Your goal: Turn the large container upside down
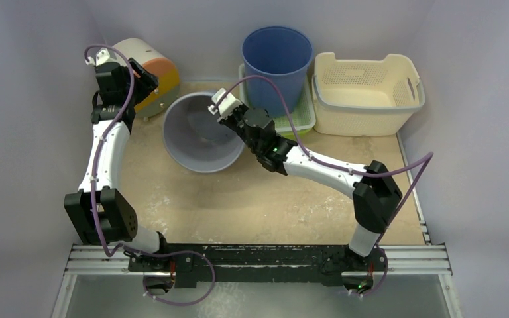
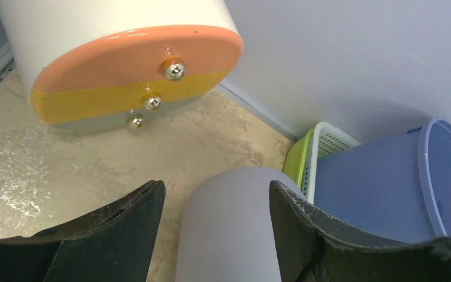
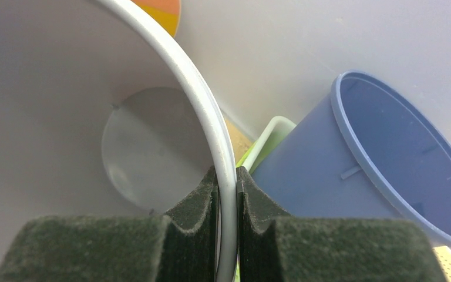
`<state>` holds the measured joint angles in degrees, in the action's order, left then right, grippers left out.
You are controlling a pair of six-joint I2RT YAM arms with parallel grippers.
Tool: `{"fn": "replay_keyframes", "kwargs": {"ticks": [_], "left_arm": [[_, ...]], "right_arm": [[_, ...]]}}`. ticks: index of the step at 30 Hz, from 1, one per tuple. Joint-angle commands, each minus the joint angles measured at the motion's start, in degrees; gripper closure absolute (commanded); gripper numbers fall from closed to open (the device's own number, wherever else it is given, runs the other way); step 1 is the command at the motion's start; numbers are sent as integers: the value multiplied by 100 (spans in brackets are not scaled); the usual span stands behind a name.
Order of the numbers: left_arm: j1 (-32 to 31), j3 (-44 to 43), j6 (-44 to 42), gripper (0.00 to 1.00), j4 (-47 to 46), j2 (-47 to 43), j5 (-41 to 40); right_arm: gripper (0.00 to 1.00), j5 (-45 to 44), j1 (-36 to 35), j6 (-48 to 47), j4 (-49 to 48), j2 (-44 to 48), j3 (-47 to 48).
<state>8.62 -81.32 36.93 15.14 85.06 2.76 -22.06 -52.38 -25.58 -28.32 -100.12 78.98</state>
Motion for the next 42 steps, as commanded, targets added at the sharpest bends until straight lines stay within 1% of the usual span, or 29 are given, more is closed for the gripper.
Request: {"fn": "replay_keyframes", "kwargs": {"ticks": [1, 5, 9, 15, 22, 27, 30, 34, 35, 37, 39, 40, 41, 42], "left_arm": [[63, 58, 68, 35, -301, -259, 58], [68, 110, 110, 36, -352, -283, 62], [63, 127, 113, 35, -362, -270, 66], [68, 194, 128, 36, -397, -250, 90], [62, 298, 195, 36, -497, -250, 154], [62, 419, 288, 36, -609, -253, 264], [64, 450, 268, 37, -601, -253, 269], [64, 460, 245, 37, -578, -255, 260], [69, 470, 245, 37, -588, -246, 260], [66, 475, 244, 37, -591, -244, 247], [67, 484, 253, 37, -601, -240, 245], [61, 485, 253, 37, -606, -236, 246], [67, 494, 266, 37, -615, -224, 246], [64, 496, 270, 37, -624, -230, 246]], "right_arm": [[100, 333, -71, 91, 1352, 35, -259], [100, 569, -192, 350, 1981, 45, -216], [100, 760, -250, 666, 2377, 45, -253], [100, 730, -258, 879, 2394, 6, -405], [100, 710, -256, 990, 2615, -308, -342], [100, 374, -262, 924, 2705, -605, -397], [100, 71, -261, 1033, 2691, -724, -442], [100, -80, -262, 1177, 2825, -740, -342], [98, -74, -262, 1209, 2834, -700, -325], [81, -15, -256, 1197, 2828, -569, -316], [75, -16, -256, 1154, 2861, -461, -242], [69, -15, -252, 1145, 2945, -443, -155], [60, -11, -250, 1161, 3056, -433, -45], [56, -4, -250, 1186, 3158, -411, 87]]}}
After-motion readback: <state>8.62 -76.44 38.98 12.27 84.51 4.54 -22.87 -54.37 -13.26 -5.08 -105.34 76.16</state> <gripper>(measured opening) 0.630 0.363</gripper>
